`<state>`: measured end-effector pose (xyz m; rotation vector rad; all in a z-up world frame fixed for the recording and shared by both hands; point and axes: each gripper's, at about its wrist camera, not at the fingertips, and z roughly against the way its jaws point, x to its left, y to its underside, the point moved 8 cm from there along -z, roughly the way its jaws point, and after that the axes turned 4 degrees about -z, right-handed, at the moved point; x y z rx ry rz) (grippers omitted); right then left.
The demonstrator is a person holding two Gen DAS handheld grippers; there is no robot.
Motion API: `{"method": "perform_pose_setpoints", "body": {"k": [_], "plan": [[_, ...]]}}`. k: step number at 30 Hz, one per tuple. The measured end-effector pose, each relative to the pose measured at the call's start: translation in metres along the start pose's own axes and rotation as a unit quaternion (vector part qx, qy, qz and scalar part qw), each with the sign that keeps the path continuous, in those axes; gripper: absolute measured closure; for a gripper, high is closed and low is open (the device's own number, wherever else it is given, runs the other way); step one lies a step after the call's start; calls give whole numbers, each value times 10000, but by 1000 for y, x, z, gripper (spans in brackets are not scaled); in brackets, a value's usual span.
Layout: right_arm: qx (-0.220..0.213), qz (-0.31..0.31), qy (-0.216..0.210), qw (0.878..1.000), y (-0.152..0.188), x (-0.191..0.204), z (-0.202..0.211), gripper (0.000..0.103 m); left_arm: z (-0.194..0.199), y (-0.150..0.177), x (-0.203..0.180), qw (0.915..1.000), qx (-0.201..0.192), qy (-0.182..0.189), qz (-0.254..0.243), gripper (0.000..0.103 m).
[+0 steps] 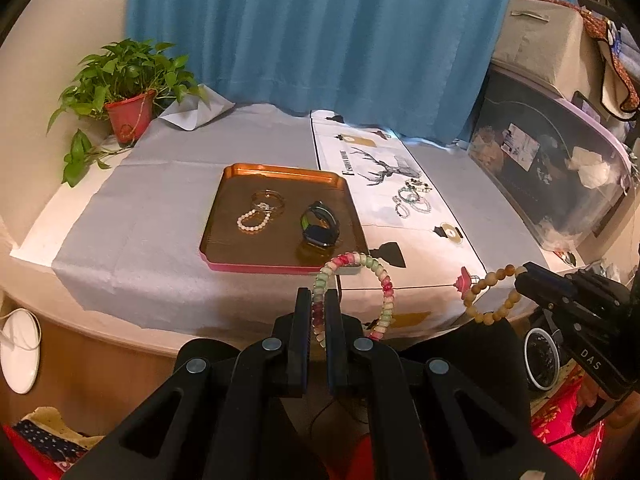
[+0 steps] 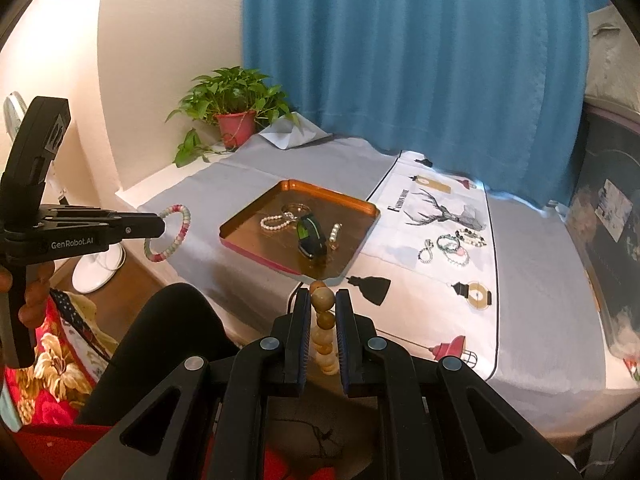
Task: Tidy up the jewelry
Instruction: 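Lift and carry both bead bracelets toward the copper tray with both tools, then open both tools to drop the bead bracelets into the tray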
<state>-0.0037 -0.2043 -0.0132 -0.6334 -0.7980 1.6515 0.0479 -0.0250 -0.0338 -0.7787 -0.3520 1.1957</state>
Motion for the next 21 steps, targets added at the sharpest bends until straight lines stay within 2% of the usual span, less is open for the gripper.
{"method": "perform_pose_setpoints", "body": {"k": [9,21], "plan": [[0,70,-42,10000,-19,-6,-25,90,-20,-26,28,9996,-49,-258,81,99],[-144,108,-5,9998,-91,-28,-111,90,-92,-89,70,9992,-35,-372,170,99]]}}
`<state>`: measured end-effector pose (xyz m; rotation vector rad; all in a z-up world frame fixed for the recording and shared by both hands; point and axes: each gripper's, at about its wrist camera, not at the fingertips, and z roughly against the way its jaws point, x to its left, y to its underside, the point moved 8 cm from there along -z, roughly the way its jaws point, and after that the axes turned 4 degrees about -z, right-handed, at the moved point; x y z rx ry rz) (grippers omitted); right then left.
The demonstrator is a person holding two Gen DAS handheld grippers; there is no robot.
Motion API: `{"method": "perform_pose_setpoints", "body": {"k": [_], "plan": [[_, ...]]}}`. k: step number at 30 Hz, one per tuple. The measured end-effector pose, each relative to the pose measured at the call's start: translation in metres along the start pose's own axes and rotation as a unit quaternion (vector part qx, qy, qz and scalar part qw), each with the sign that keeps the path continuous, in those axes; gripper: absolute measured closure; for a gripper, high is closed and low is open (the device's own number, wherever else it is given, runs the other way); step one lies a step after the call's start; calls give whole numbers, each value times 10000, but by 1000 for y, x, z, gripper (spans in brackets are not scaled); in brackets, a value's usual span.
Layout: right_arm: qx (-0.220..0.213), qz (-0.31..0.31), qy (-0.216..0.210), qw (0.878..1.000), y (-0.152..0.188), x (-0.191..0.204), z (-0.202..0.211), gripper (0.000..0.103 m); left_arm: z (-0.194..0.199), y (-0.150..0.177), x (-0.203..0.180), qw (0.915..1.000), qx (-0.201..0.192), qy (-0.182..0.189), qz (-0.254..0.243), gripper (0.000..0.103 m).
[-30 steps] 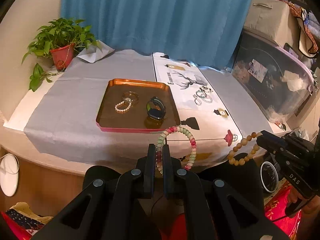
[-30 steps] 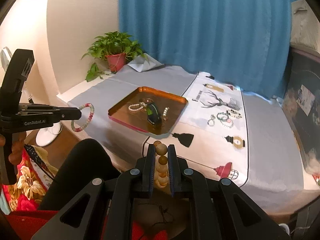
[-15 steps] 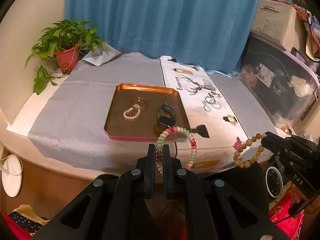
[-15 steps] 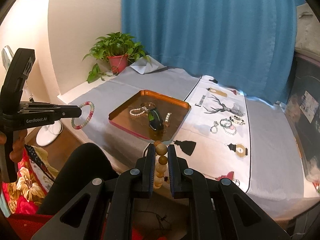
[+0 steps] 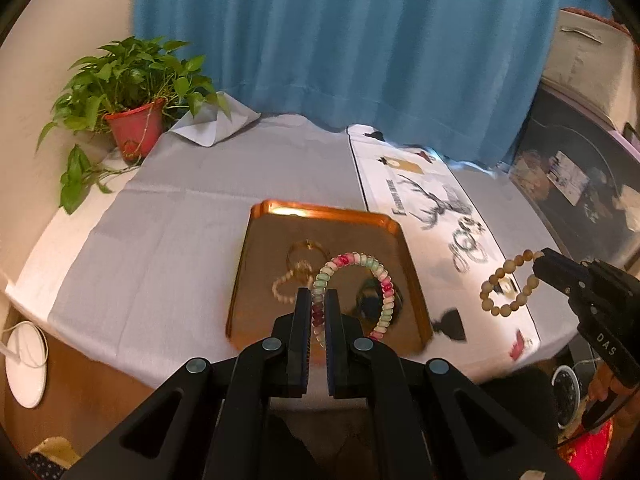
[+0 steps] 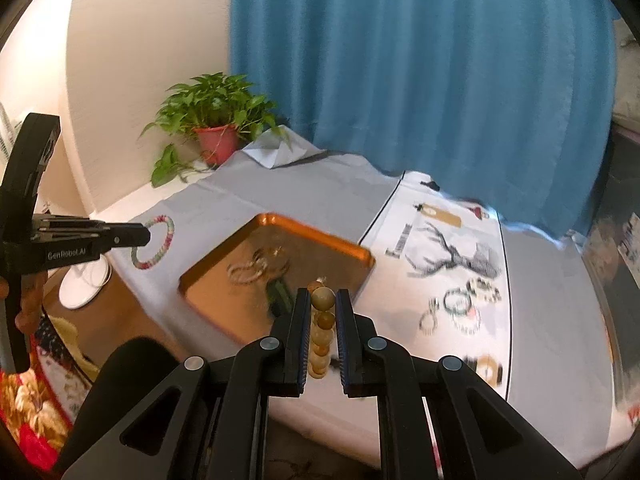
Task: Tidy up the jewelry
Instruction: 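Open both tools to drop the bead bracelets into the tray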
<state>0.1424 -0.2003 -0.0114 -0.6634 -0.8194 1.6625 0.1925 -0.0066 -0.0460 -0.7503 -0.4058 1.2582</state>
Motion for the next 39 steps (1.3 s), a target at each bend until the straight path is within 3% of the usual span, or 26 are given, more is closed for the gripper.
{"method": "perform_pose_setpoints", "body": {"k": [11,24,25,26,27,28,29,31,33,35,39], "plan": [[121,-25,-36,9999,-39,-8,-103,90,-83,-30,25,9997,236,-102,-19,99],[613,-75,-168,9979,-13,-3,-179,90,-138,21,35,9950,980,-110,139,97],[629,-92,-164,9978,-12,-3,-181,90,-140,23,36,9946,1020,-139,147,94],[639,-102,-138,9978,-11,-4,-184,90,-142,25,38,9936,1109,-158,151,73],[652,-123,-108,9977,-10,-6,-186,89,-142,28,39,9918,1251,-146,193,35],[667,-184,-124,9975,-10,-7,-188,86,-141,29,41,9912,1294,-138,257,17],[703,-249,-114,9971,-9,-10,-188,82,-134,28,42,9927,1148,-134,349,8],[860,-454,-59,9952,-5,-17,-186,55,-118,24,42,9953,880,-190,346,8],[779,-557,-77,9954,-3,-19,-172,46,-99,25,41,9959,771,-435,198,8],[698,-531,-1,9961,1,-19,-150,43,-77,29,38,9959,621,-635,160,8],[505,-780,17,9957,18,-13,-85,30,-34,49,17,9964,540,-635,121,8]]}}
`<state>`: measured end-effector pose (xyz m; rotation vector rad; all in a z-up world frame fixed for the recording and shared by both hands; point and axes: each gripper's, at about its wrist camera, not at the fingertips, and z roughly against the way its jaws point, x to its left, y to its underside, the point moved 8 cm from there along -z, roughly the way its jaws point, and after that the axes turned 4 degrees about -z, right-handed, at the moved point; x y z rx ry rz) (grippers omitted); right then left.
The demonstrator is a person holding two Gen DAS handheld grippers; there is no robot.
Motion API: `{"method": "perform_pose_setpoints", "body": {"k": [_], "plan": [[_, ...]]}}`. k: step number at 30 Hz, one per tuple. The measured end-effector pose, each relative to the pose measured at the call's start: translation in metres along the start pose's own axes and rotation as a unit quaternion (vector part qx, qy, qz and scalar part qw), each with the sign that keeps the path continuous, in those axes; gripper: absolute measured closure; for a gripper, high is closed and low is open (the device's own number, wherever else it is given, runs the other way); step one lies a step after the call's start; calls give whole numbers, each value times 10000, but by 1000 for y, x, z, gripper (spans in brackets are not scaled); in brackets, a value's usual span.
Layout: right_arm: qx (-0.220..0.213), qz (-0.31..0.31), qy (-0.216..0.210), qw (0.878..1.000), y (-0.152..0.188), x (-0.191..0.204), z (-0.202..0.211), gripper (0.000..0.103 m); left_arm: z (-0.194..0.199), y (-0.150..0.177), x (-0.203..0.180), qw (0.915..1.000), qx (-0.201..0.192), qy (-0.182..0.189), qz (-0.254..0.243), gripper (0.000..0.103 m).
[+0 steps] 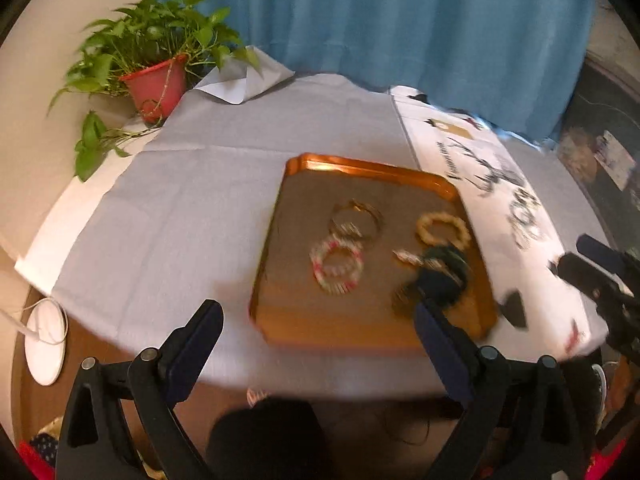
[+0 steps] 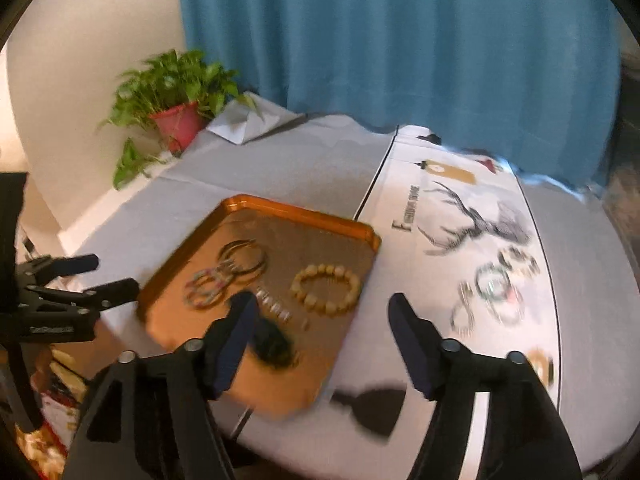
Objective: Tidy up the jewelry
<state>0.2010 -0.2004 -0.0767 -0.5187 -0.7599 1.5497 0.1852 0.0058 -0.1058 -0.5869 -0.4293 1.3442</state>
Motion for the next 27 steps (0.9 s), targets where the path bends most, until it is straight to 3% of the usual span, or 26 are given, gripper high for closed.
{"method": "perform_pose_setpoints", "body": {"k": [5,13,27], "plan": [[-69,4,-149,9999,41,19,68,22,54,29,-33,9996,-134,232,-81,7],[-349,142,-102,9992,85,36,151,20,119,57,-64,9985,-415,130,-346,7],[-975,371,-53,9945,98,51,225,16,180,67,-88,9937,-922,-20,-635,7]]}}
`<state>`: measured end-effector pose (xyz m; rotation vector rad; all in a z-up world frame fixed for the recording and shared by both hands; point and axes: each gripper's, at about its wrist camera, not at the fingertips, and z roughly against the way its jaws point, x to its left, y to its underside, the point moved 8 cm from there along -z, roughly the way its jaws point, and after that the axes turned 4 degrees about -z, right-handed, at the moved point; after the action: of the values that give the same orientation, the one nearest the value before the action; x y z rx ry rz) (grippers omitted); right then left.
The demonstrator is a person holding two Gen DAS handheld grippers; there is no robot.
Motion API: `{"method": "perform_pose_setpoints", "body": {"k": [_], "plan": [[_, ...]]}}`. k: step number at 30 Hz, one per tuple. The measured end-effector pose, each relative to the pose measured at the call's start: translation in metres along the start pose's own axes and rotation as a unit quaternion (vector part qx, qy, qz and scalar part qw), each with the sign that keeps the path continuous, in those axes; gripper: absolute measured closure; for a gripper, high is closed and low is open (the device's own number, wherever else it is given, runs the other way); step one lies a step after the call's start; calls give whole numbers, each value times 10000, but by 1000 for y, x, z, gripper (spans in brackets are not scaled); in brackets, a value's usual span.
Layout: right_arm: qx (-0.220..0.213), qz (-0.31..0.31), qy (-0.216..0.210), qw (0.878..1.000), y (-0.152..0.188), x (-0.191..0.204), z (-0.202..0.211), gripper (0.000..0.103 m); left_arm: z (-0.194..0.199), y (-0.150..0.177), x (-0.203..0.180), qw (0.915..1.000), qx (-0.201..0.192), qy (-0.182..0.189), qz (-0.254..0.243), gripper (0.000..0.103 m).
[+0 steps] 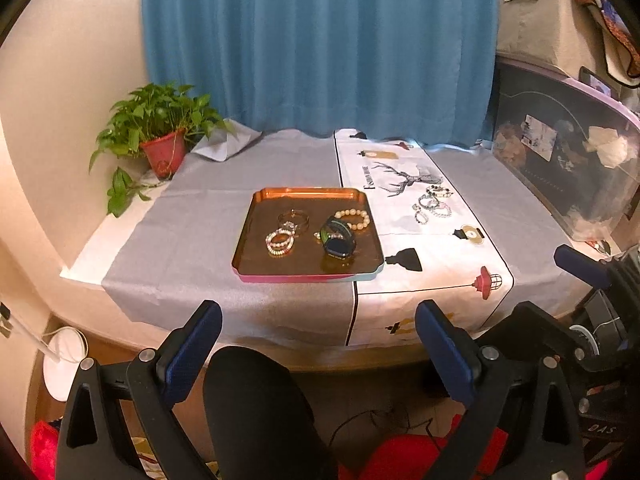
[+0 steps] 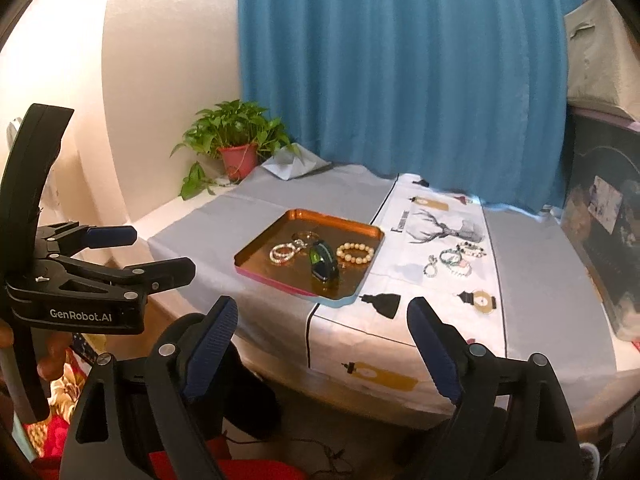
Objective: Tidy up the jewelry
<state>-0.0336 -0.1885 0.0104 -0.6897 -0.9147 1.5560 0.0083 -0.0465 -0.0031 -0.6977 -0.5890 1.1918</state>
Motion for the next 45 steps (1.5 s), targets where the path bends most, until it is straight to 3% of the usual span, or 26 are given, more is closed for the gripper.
{"method": "perform_pose_setpoints", "body": {"k": [23,45], "plan": [[9,-18,114,9999,0,-6,5,16,6,-4,-1,9999,-89,-84,-35,3],[325,-237,230,9989,10,-32,-24,16,-36,-4,-23,9991,203,-81,-352,3]]}}
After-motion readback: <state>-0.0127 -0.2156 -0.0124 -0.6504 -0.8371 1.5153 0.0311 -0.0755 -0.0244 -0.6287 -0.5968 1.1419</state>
